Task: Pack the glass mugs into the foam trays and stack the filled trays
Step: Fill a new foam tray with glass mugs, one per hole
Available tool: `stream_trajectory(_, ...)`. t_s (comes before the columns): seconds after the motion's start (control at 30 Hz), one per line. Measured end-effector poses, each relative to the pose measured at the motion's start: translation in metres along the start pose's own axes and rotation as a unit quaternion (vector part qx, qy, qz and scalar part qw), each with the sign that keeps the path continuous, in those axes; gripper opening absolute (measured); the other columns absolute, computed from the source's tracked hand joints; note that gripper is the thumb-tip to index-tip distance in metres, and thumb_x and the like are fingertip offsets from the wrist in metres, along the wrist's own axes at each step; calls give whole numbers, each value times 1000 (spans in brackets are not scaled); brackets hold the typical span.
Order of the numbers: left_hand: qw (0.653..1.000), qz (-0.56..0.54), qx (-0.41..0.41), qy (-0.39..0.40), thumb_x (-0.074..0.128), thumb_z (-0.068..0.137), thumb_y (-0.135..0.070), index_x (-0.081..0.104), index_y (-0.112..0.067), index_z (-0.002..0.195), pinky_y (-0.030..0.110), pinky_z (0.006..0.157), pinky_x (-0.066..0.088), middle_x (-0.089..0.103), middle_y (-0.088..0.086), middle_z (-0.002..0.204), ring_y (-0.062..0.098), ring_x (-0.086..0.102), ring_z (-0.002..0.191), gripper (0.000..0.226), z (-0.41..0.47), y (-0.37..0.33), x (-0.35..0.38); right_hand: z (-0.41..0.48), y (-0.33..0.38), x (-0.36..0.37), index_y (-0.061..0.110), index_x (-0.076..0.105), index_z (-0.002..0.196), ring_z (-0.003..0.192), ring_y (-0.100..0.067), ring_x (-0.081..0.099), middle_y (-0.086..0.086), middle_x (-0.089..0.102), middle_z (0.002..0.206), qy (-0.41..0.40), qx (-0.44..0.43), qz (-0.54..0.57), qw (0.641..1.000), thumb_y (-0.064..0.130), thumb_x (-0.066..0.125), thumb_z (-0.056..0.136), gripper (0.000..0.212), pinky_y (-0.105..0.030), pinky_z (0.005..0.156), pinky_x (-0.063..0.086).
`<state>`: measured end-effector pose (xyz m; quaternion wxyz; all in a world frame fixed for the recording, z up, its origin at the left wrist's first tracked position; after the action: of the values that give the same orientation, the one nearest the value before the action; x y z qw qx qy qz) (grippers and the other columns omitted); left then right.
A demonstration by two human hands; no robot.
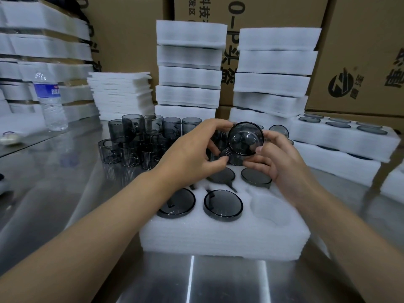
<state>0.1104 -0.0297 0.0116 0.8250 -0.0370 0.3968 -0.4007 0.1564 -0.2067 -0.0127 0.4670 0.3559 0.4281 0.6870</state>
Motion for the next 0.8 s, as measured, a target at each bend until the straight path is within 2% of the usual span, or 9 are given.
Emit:
stream_trajectory(0.17, 999, 12, -20, -47, 71, 80, -19, 52, -32, 93, 22, 66, 50, 57, -19, 83, -1, 59, 74, 27, 0, 2, -4, -7, 5, 5, 31, 61, 109, 88, -19, 70, -4, 63, 111, 38, -22, -49, 998, 25, 62, 67, 43, -28, 71, 55)
stream_trajectory(0.33, 997, 18, -24, -73, 70, 78, -8, 61, -19, 84, 26, 68, 50, 61, -15, 74, 5, 59, 72, 15, 1, 3, -5, -14, 15, 15, 36, 58, 119, 84, -16, 70, 4, 60, 120, 74, -37, -107, 991, 21, 70, 67, 55, -30, 74, 58)
stream_trajectory(0.4, 996, 7, -30, -88, 70, 78, -6, 63, -18, 82, 27, 69, 52, 62, -14, 72, 7, 61, 70, 15, 1, 3, -6, -17, 19, 18, 32, 58, 121, 90, -20, 70, 6, 66, 116, 92, -47, -132, 986, 19, 76, 65, 60, -36, 81, 58)
stream_trajectory(0.5, 994, -33, -42, -99, 73, 78, -4, 64, -19, 80, 26, 68, 54, 66, -12, 72, 7, 64, 67, 18, 0, 3, -9, -21, 28, 20, 33, 59, 117, 93, -37, 67, -1, 71, 105, 116, -39, -154, 981, 21, 80, 64, 58, -52, 84, 53)
stream_trajectory(0.53, 993, -48, -41, -100, 74, 78, -3, 66, -17, 80, 27, 68, 55, 68, -9, 73, 7, 65, 66, 16, 0, 2, -9, -21, 32, 19, 34, 59, 115, 95, -33, 66, 3, 70, 104, 125, -44, -172, 976, 24, 80, 64, 57, -51, 85, 54)
stream_trajectory(0.63, 994, -72, -24, -80, 77, 77, -4, 70, -12, 81, 34, 67, 57, 70, -2, 74, 14, 67, 67, 12, 0, -6, -8, -22, 42, 17, 43, 49, 120, 100, -14, 64, 15, 66, 103, 159, -49, -250, 954, 39, 80, 58, 69, -34, 86, 53)
stream_trajectory(0.67, 995, -78, -17, -66, 77, 76, -6, 70, -14, 80, 33, 66, 56, 70, -2, 74, 14, 67, 66, 12, 0, -11, -7, -23, 45, 16, 44, 48, 122, 98, -10, 64, 17, 66, 99, 176, -41, -248, 952, 37, 80, 58, 72, -28, 82, 53)
stream_trajectory(0.73, 995, -90, -5, -33, 78, 76, -10, 68, -26, 80, 24, 61, 53, 70, -4, 75, 9, 65, 63, 19, 1, -20, -7, -26, 50, 15, 39, 54, 122, 97, -4, 65, 19, 67, 98, 234, -13, -217, 948, 28, 79, 61, 67, -19, 75, 52)
stream_trajectory(0.8, 994, -104, -9, 11, 76, 77, -8, 64, -34, 84, 15, 63, 49, 70, -9, 80, 1, 63, 66, 30, 0, -29, -7, -29, 56, 9, 37, 63, 114, 100, -5, 65, 12, 69, 104, 285, 12, -203, 937, 28, 77, 61, 56, -16, 74, 50)
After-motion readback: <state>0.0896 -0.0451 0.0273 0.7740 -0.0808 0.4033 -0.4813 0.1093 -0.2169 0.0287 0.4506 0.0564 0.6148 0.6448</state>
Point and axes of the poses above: each hand's wrist, its own z-axis towards the middle knuckle, its own x-axis out of the palm, y = z × x, the point moved 4 cm from there along z, towards the middle knuckle
